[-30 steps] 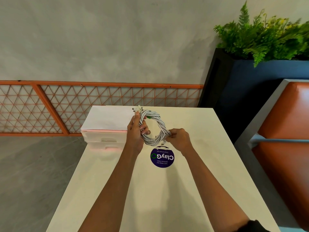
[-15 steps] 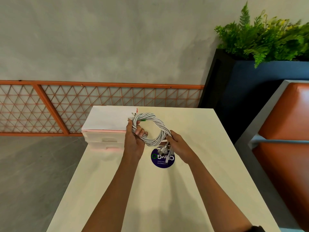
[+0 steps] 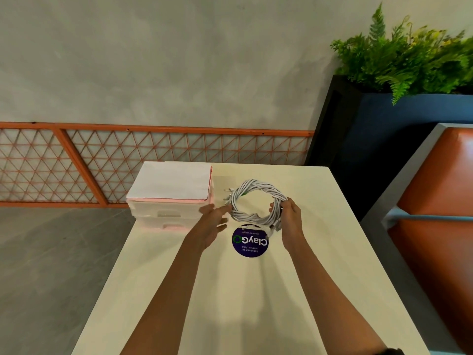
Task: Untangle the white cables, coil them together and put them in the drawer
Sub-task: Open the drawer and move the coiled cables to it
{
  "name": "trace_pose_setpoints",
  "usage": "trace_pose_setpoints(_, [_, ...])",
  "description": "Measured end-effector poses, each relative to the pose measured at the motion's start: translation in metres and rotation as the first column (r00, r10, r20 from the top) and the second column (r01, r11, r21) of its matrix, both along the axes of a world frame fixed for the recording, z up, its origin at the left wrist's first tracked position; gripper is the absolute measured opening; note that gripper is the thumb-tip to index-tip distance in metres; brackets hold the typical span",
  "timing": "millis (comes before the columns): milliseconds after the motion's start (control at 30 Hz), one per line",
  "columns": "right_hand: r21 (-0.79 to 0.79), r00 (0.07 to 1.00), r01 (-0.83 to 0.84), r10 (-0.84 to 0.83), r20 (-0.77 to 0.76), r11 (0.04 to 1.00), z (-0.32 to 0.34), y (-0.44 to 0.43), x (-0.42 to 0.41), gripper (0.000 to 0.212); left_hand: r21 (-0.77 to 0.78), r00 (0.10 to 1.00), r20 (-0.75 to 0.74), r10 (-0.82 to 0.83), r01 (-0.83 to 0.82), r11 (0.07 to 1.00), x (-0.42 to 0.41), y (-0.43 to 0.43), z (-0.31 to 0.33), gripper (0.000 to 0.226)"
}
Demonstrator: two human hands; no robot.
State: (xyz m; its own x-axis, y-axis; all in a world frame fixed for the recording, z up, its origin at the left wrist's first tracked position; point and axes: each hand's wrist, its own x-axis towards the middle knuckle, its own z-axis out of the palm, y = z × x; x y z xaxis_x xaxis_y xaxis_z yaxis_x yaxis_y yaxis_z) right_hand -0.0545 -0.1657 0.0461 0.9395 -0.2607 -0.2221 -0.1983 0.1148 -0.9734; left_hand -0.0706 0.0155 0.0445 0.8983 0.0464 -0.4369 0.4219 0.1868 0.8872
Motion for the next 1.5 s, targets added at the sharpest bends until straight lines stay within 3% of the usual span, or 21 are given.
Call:
trace_pose_setpoints(67, [-0.101, 0.998, -0.020, 0.027, 0.060, 0.995, 0.000, -0.006, -0.001, 0.026, 0.272, 0.990, 0.064, 0.122, -0.135, 0.953, 0.005, 0.000, 0.004, 0.093])
trace_pose_setpoints(133, [-0.179, 0.993, -0.064, 0.081, 0.091, 0.982, -0.001, -0.008, 0.000, 0.026, 0.431, 0.952, 0.275, 0.138, -0.250, 0.867, 0.010, -0.004, 0.011, 0.075])
trace_pose_setpoints(233, [-0.257, 0.981, -0.160, 0.183, 0.069, 0.953, 0.002, -0.005, -0.001, 0.026, 0.614, 0.847, 0.488, -0.212, -0.161, 0.773, 0.019, -0.010, 0.023, 0.060])
trace_pose_setpoints(333, [-0.253, 0.936, -0.327, 0.350, 0.047, 0.910, 0.004, -0.003, -0.004, 0.020, 0.852, 0.740, 0.316, -0.594, 0.055, 0.521, 0.027, -0.012, 0.027, 0.058])
trace_pose_setpoints(400, [-0.279, 0.895, -0.411, 0.443, 0.060, 0.868, 0.001, -0.004, -0.006, 0.016, 0.910, 0.733, 0.220, -0.644, 0.083, 0.406, 0.032, -0.007, 0.022, 0.046])
trace_pose_setpoints(533, [-0.625, 0.863, -0.310, 0.488, 0.133, 0.717, -0.006, -0.009, -0.005, 0.008, 0.863, 0.755, 0.194, -0.626, 0.172, 0.474, 0.026, -0.005, 0.012, 0.035])
trace_pose_setpoints(667, [-0.909, 0.887, -0.210, 0.461, -0.023, 0.360, -0.002, -0.004, -0.001, 0.021, 0.929, 0.742, 0.299, -0.601, -0.081, 0.362, 0.020, -0.008, 0.007, 0.032])
trace_pose_setpoints(700, [-0.905, 0.882, -0.241, 0.469, -0.052, 0.352, -0.001, -0.004, -0.001, 0.022, 0.929, 0.740, 0.325, -0.589, -0.131, 0.348, 0.020, -0.007, 0.007, 0.032])
trace_pose_setpoints(833, [-0.590, 0.865, -0.428, 0.499, -0.049, 0.684, 0.011, -0.002, -0.005, 0.023, 0.906, 0.695, 0.413, -0.589, -0.245, 0.345, 0.018, -0.003, 0.007, 0.038])
trace_pose_setpoints(900, [-0.379, 0.869, -0.482, 0.488, -0.087, 0.790, 0.013, -0.003, -0.005, 0.024, 0.909, 0.673, 0.418, -0.611, -0.303, 0.287, 0.015, -0.005, 0.004, 0.040])
trace_pose_setpoints(1000, [-0.183, 0.849, -0.529, 0.513, -0.130, 0.829, 0.011, -0.006, -0.006, 0.023, 0.897, 0.666, 0.436, -0.605, -0.380, 0.227, 0.014, -0.008, -0.001, 0.038])
trace_pose_setpoints(1100, [-0.156, 0.849, -0.526, 0.506, -0.149, 0.836, 0.010, -0.004, -0.008, 0.034, 0.869, 0.675, 0.489, -0.552, -0.431, 0.243, 0.013, -0.015, -0.004, 0.034])
trace_pose_setpoints(1300, [-0.410, 0.871, -0.486, 0.464, -0.160, 0.772, 0.016, 0.005, -0.007, 0.074, 0.772, 0.700, 0.612, -0.368, -0.428, 0.470, 0.013, -0.023, -0.005, 0.032])
trace_pose_setpoints(1400, [-0.303, 0.901, -0.427, 0.429, -0.062, 0.852, 0.012, 0.008, -0.007, 0.074, 0.694, 0.668, 0.668, -0.328, -0.400, 0.599, 0.016, -0.021, -0.006, 0.031])
trace_pose_setpoints(1500, [-0.104, 0.948, -0.306, 0.293, -0.124, 0.946, 0.009, 0.013, -0.009, 0.071, 0.594, 0.684, 0.688, -0.243, -0.338, 0.730, 0.013, -0.025, -0.005, 0.031])
